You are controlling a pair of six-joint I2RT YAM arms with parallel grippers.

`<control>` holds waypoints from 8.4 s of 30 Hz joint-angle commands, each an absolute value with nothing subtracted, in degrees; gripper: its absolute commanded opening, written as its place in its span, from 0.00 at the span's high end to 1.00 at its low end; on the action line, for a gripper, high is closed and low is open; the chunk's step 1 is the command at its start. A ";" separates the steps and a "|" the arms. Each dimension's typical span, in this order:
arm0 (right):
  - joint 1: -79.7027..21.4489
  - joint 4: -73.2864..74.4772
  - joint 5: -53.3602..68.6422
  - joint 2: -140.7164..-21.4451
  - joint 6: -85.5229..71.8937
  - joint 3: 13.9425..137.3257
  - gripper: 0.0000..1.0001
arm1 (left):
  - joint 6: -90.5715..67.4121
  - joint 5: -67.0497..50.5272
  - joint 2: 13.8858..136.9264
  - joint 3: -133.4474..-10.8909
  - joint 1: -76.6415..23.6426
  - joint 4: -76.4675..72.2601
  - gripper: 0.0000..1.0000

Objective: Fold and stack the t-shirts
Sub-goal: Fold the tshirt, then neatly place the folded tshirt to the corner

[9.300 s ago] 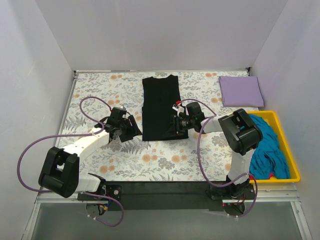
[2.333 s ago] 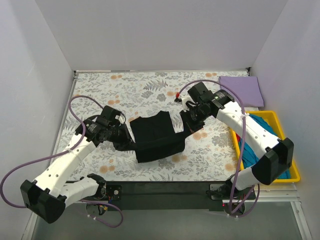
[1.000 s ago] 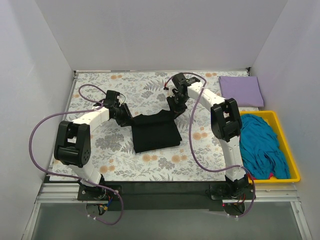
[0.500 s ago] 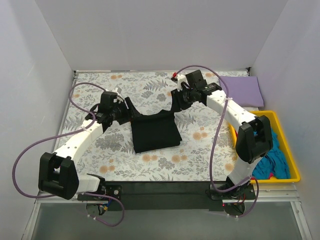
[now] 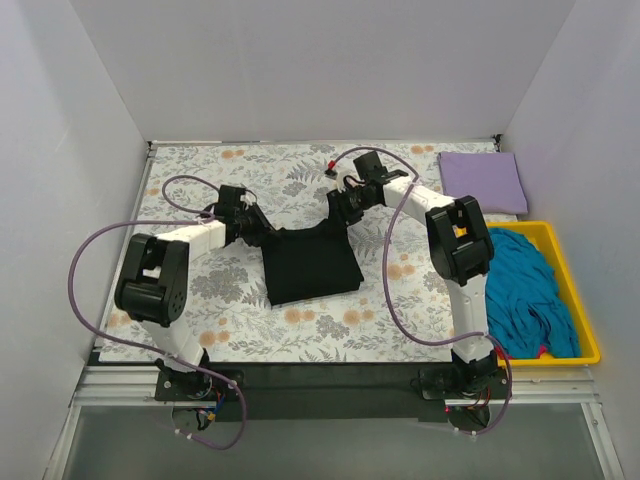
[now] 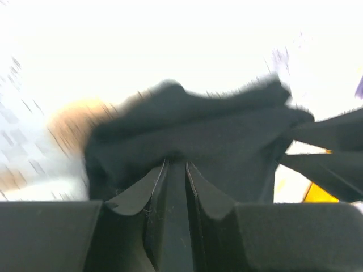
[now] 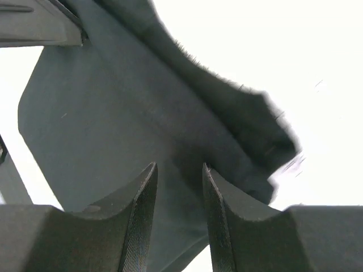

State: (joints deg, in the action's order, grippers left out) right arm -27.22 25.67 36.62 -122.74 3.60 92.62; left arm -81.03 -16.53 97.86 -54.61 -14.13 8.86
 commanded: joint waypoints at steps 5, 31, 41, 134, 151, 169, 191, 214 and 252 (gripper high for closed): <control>-23.38 18.21 44.38 -132.18 -2.08 103.18 0.56 | -84.81 -18.37 107.92 -59.85 -8.79 3.87 0.83; -21.18 -7.12 51.59 -130.33 -27.33 90.08 0.57 | -84.90 -17.23 104.29 -56.42 -8.53 0.26 0.80; -18.20 -7.29 50.79 -133.69 -28.21 91.06 0.57 | -81.48 -14.59 113.11 -63.19 -6.24 1.65 0.82; -26.38 8.60 28.23 -102.41 -18.99 69.27 0.53 | -68.12 3.50 75.21 -49.54 -31.36 19.42 0.43; -11.08 17.14 17.49 -79.72 -16.26 49.57 0.13 | -44.04 25.04 102.99 -70.13 -59.85 20.83 0.43; -11.16 8.89 27.85 -83.14 -20.65 46.41 0.15 | -42.10 26.19 108.73 -67.68 -61.17 17.41 0.99; -27.33 -13.71 35.51 -106.59 -39.81 53.69 0.20 | -48.08 20.39 96.24 -60.47 -61.08 13.80 1.00; -31.20 -1.33 28.83 -107.41 -24.44 60.29 0.99 | -54.23 13.10 92.82 -61.61 -61.08 8.00 0.68; -11.61 32.26 -28.21 -113.81 21.36 102.82 0.99 | -68.64 27.69 79.54 -52.12 -21.62 24.26 0.02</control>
